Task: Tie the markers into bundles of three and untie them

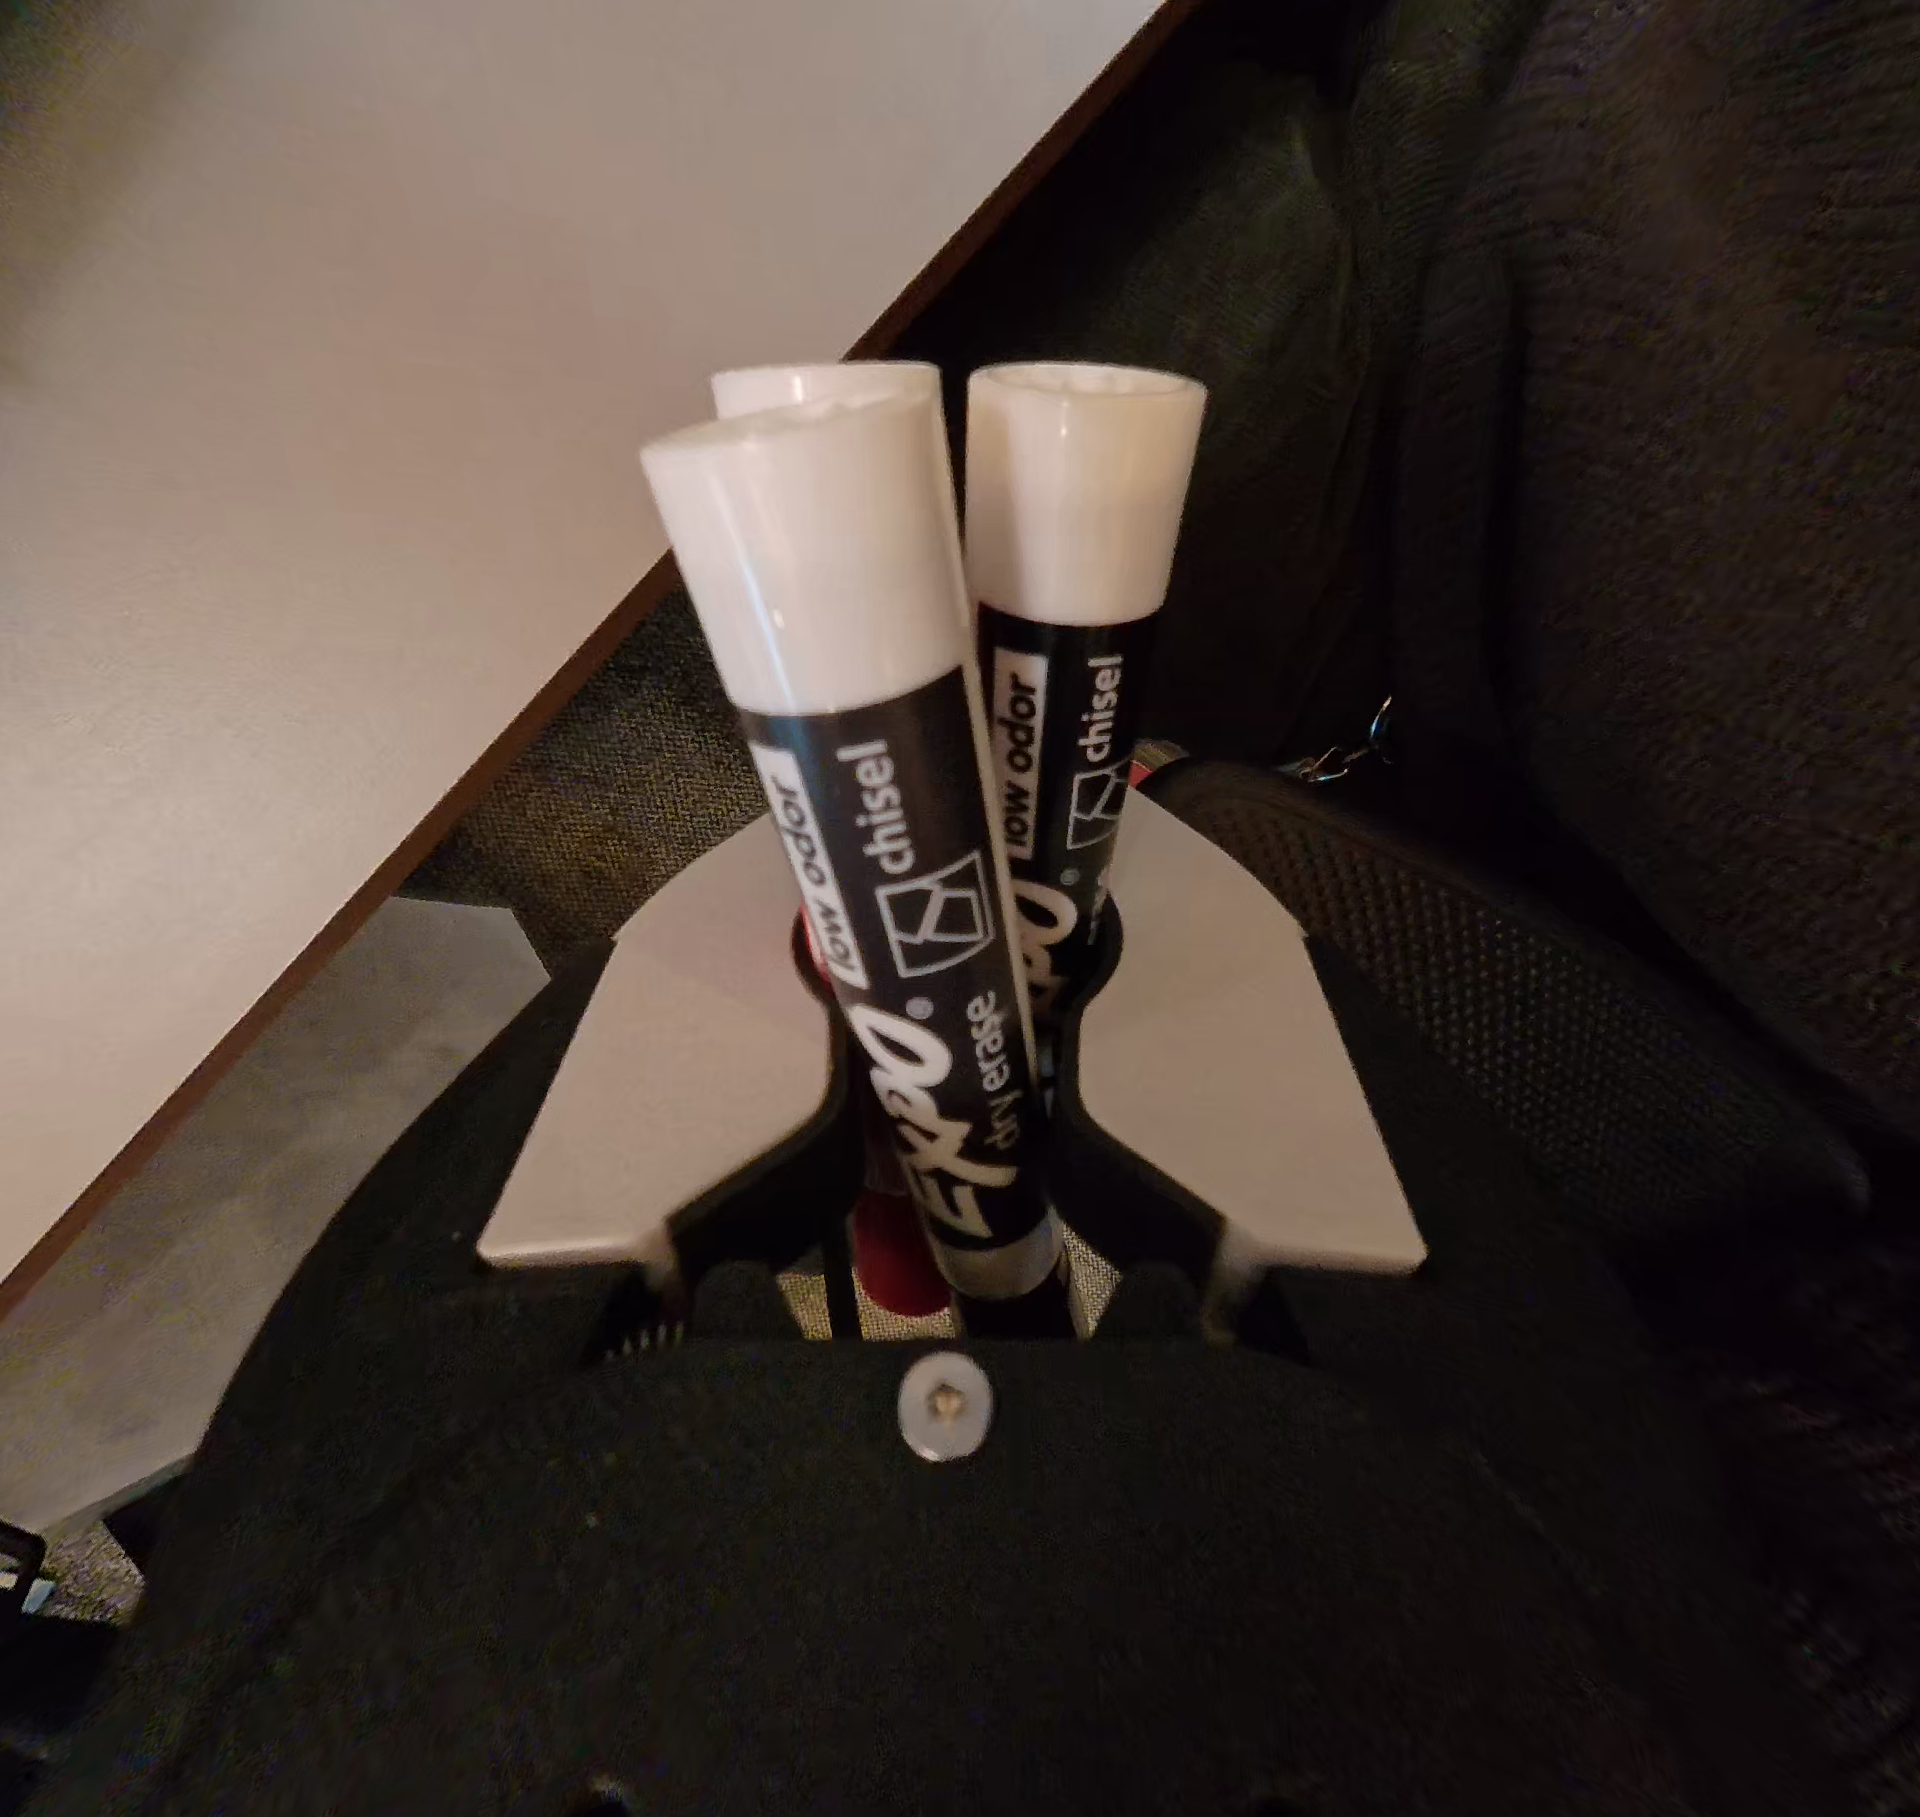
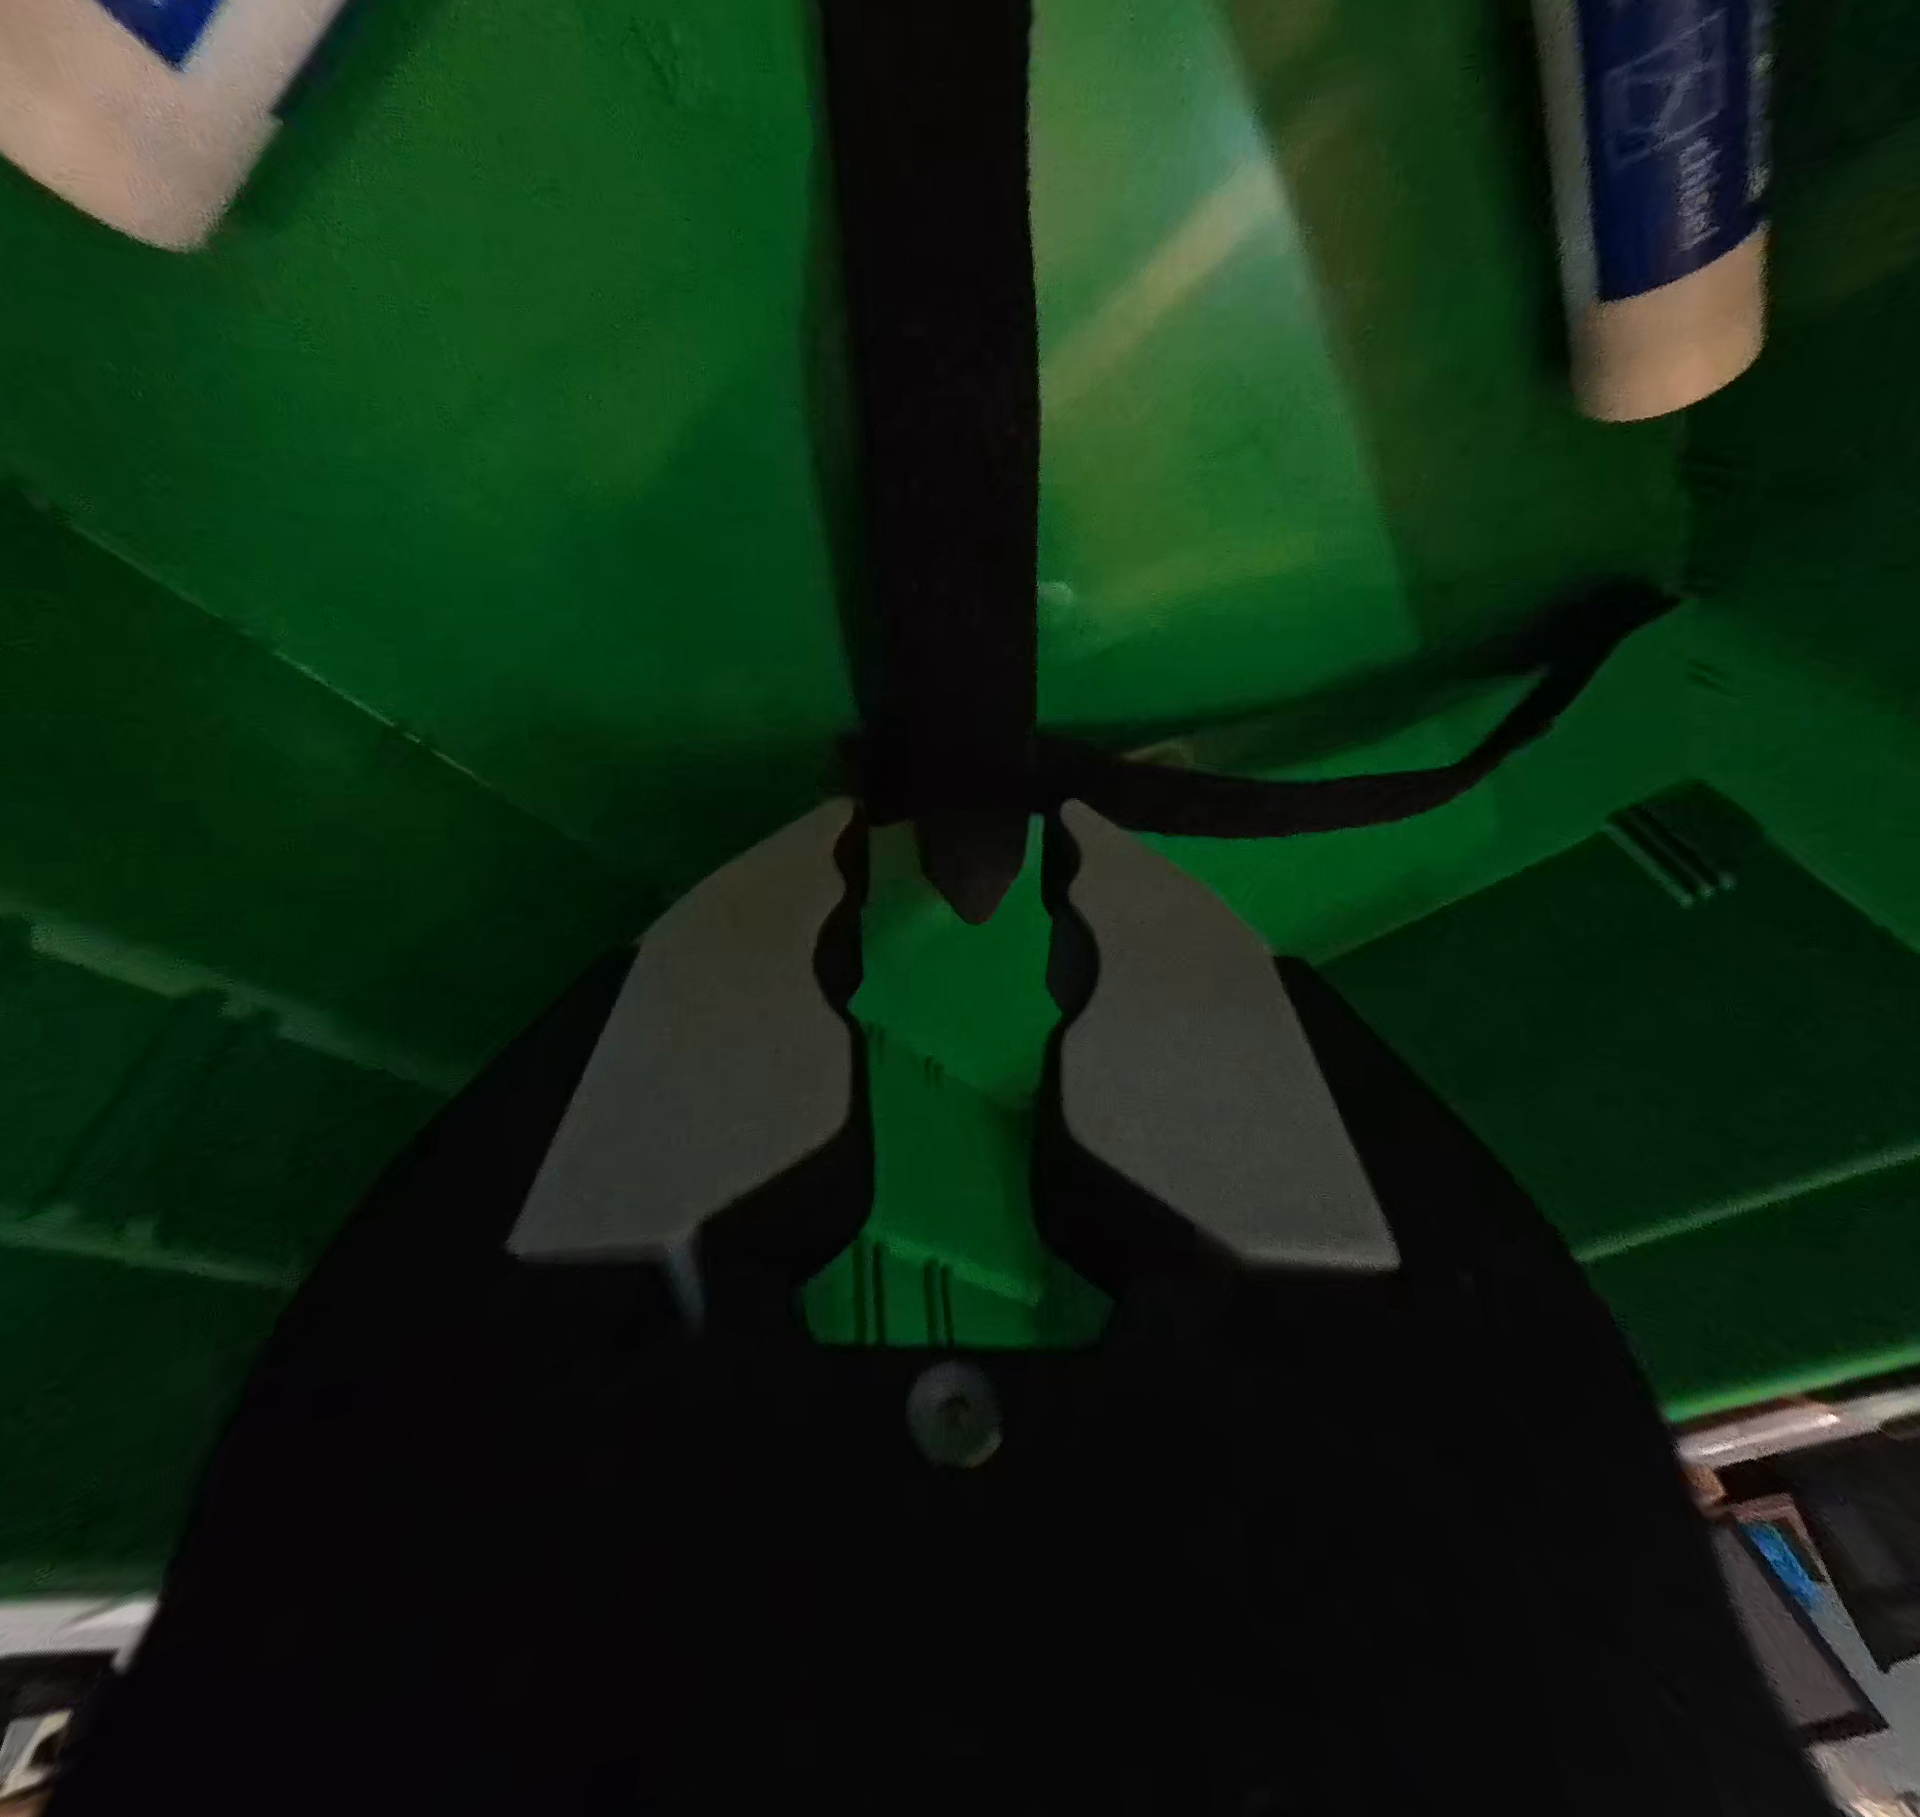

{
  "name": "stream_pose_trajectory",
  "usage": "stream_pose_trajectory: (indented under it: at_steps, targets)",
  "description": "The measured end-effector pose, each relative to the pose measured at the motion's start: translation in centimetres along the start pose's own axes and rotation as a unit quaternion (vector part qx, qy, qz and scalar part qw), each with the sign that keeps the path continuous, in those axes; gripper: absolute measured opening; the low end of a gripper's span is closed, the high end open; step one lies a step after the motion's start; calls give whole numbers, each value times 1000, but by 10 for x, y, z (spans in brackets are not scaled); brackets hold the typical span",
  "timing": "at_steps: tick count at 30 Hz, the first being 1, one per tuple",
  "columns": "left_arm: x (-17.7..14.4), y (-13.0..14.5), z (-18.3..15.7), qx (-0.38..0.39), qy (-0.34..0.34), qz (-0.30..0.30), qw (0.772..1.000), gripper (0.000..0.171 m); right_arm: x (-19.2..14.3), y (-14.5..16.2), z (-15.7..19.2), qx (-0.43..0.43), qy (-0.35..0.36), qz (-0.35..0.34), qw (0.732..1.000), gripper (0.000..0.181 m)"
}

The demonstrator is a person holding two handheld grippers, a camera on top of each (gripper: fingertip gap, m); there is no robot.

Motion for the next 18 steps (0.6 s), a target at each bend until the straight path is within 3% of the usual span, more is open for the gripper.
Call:
stream_pose_trajectory:
  at_steps: [5, 18]
  targets:
    - [0, 1, 1, -2, 3, -2, 1000, 43, 2, -4, -2, 8, -21, -21, 1000, 30]
    - [0, 2, 1, -6, 4, -3, 1000, 43, 3, -14, -6, -6, -72, 35, 997, 24]
Point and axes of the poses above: each gripper's, where its closed fingertips meet, x out along the fingers, y out of its underside, z = x × y across the jaws, the point moved 7 cm from there along -x, back along the fingers, and after that the axes turned 1 degree about -y, right-handed, at the moved point
